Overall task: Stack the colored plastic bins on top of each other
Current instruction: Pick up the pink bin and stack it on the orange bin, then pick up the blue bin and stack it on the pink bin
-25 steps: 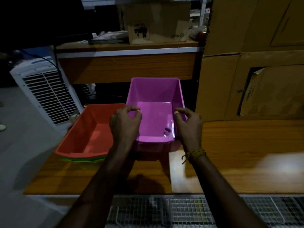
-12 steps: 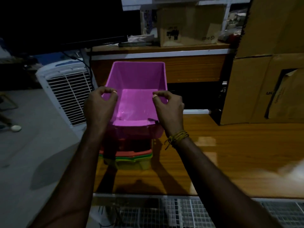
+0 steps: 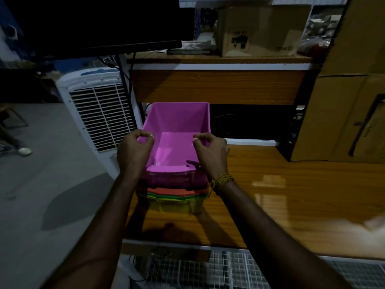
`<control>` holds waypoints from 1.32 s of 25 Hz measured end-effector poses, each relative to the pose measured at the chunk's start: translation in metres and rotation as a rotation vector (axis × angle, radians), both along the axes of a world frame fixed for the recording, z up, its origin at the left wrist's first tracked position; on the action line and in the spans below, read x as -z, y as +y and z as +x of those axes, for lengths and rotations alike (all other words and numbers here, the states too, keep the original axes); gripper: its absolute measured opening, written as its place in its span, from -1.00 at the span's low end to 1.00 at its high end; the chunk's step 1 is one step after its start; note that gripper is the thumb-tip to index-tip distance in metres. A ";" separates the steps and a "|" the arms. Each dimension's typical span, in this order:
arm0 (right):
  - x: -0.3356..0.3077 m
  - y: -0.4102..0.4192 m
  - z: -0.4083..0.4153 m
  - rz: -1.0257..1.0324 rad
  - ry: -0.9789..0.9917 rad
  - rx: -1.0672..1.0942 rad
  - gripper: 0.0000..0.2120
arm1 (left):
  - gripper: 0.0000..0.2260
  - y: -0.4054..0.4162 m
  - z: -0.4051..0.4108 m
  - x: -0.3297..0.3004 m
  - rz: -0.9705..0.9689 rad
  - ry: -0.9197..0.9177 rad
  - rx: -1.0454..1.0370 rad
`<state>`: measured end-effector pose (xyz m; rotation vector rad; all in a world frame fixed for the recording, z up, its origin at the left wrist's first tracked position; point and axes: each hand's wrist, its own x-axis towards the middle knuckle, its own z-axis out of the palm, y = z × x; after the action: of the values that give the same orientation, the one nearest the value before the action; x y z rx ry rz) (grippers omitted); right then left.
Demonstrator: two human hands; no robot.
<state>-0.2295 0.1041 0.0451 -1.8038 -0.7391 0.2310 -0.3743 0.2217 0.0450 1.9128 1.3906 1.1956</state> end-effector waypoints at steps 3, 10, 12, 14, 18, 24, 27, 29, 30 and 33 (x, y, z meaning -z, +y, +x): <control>0.020 0.004 0.002 -0.045 0.019 -0.025 -0.80 | -0.88 0.006 0.002 0.017 -0.038 0.036 0.011; 0.061 0.005 0.012 -0.117 0.101 -0.093 -0.80 | -0.87 0.009 0.008 0.051 -0.080 0.164 0.028; 0.066 0.001 0.016 -0.110 0.160 -0.142 -0.80 | -0.84 0.007 0.014 0.055 -0.077 0.259 0.003; 0.067 -0.004 0.022 -0.105 0.195 -0.185 -0.76 | -0.77 0.001 0.024 0.056 -0.088 0.338 -0.016; 0.072 -0.028 0.049 -0.153 0.020 -0.141 -0.67 | -0.74 -0.020 0.058 0.051 -0.040 0.269 0.102; 0.087 -0.101 0.125 -0.184 0.035 -0.066 -0.65 | -0.77 -0.097 0.152 0.048 0.065 0.112 0.346; 0.097 -0.156 0.171 -0.197 0.046 0.032 -0.66 | -0.73 -0.151 0.210 0.068 -0.053 0.139 0.475; 0.105 -0.195 0.202 -0.243 0.016 0.103 -0.65 | -0.70 -0.187 0.245 0.086 -0.064 0.226 0.515; 0.107 -0.215 0.219 -0.275 0.011 0.133 -0.64 | -0.68 -0.205 0.262 0.094 -0.074 0.248 0.537; 0.114 -0.275 0.266 -0.309 0.021 0.215 -0.63 | -0.65 -0.256 0.314 0.112 -0.112 0.292 0.622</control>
<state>0.0364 -0.1707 -0.0692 -2.1545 -0.5086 0.2300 -0.0598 -0.0338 -0.0665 2.2587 0.8481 0.5473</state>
